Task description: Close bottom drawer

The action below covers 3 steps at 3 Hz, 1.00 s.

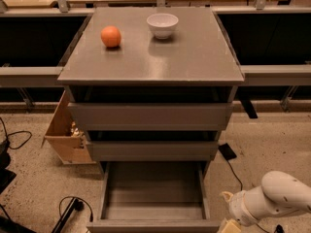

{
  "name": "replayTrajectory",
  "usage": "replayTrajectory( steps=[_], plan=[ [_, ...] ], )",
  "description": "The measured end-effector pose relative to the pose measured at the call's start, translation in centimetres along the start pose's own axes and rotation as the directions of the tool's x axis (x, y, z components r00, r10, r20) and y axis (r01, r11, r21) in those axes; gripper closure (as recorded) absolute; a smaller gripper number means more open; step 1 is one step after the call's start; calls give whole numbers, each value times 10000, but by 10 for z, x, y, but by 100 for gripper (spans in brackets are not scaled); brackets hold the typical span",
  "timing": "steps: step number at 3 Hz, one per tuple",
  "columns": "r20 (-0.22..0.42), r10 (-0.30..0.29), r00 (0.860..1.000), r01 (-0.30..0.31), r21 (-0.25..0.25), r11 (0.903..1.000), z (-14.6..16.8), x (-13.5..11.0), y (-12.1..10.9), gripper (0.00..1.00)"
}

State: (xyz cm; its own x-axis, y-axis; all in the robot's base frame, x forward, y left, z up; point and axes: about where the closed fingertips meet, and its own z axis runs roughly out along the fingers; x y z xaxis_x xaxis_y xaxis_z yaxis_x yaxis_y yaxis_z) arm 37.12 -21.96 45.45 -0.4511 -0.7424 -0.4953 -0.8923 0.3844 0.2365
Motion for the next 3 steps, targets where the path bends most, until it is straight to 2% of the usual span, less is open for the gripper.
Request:
replayTrajectory(
  steps=[1, 2, 3],
  plan=[
    [125, 139, 9998, -135, -275, 9995, 52, 32, -14, 15],
    [124, 375, 9992, -368, -484, 9981, 100, 65, -14, 38],
    [429, 544, 9976, -520, -561, 9971, 141, 87, -15, 61]
  ],
)
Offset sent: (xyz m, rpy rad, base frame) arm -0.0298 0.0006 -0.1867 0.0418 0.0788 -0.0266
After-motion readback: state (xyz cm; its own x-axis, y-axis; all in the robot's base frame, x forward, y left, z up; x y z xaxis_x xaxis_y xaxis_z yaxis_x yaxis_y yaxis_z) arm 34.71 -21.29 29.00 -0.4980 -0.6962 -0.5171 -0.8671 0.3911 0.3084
